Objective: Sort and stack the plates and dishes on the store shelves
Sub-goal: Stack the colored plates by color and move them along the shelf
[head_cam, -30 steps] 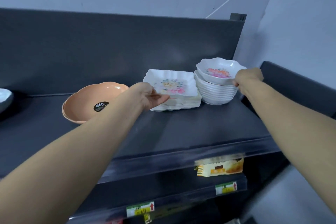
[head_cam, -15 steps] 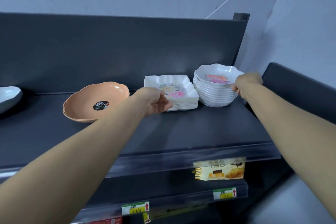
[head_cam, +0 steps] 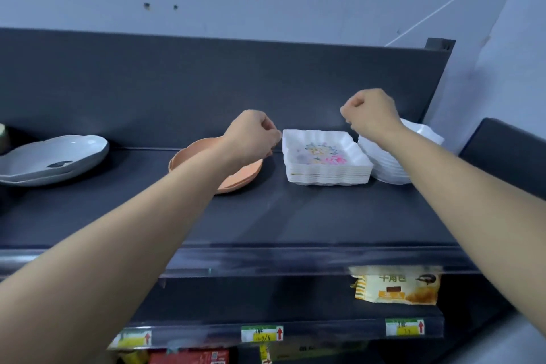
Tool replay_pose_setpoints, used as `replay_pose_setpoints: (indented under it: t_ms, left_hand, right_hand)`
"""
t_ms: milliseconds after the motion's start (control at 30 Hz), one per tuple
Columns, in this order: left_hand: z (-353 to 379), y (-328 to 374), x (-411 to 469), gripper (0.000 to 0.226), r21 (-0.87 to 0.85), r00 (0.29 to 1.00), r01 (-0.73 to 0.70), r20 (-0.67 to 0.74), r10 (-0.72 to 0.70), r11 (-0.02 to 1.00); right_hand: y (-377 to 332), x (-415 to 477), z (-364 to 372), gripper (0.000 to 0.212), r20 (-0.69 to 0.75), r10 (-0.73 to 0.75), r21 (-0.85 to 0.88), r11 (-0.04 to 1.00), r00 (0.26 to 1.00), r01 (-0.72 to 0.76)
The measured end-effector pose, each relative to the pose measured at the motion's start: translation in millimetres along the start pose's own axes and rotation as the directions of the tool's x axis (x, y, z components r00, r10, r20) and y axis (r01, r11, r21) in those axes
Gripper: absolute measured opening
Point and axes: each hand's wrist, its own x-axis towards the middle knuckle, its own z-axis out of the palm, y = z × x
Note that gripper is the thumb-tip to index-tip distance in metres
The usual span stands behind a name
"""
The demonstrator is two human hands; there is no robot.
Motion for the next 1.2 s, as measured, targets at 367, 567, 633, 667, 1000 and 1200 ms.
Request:
replay_pose_setpoints:
  t_ms: [367,567,633,667,1000,1200]
  left_hand:
    - [-188.6,-98.8,-54.7,0.014,0.166,0.963,0.090,-0.267,-0.043,0.982]
    - [-269.9,-152.5,-79.7,0.011,0.216,0.943,0.156,-0.323,-0.080,0.964]
    - [-291.8,-169.0,-85.7,0.011,0.217,0.931,0.174,-0.355,-0.088,0.960]
    - [-301.1,-176.2,-88.9,0.011,0.222,0.923,0.185,-0.375,-0.091,0.957]
    - [-355.2,-223.8,-83.2,0.011,0.180,0.860,0.302,-0.475,-0.186,0.936]
    - [-391.4,-251.0,-81.6,0.018,0.147,0.783,0.392,-0.571,-0.246,0.908]
  right_hand:
    - [-208.9,-83.5,147.9,0.030,0.238,-0.389,0.114,0.921,0.890,0.372]
    - [-280.3,-119.9,209.8,0.025,0.326,-0.465,0.145,0.885,0.823,0.442]
    - [-297.5,-129.1,225.9,0.023,0.344,-0.481,0.150,0.876,0.806,0.458]
    - [-305.5,-133.1,233.6,0.024,0.349,-0.491,0.152,0.870,0.798,0.469]
    - [-362.8,-133.2,302.9,0.027,0.431,-0.563,0.222,0.824,0.705,0.522]
    - [-394.3,-122.4,350.1,0.028,0.492,-0.577,0.275,0.814,0.652,0.512]
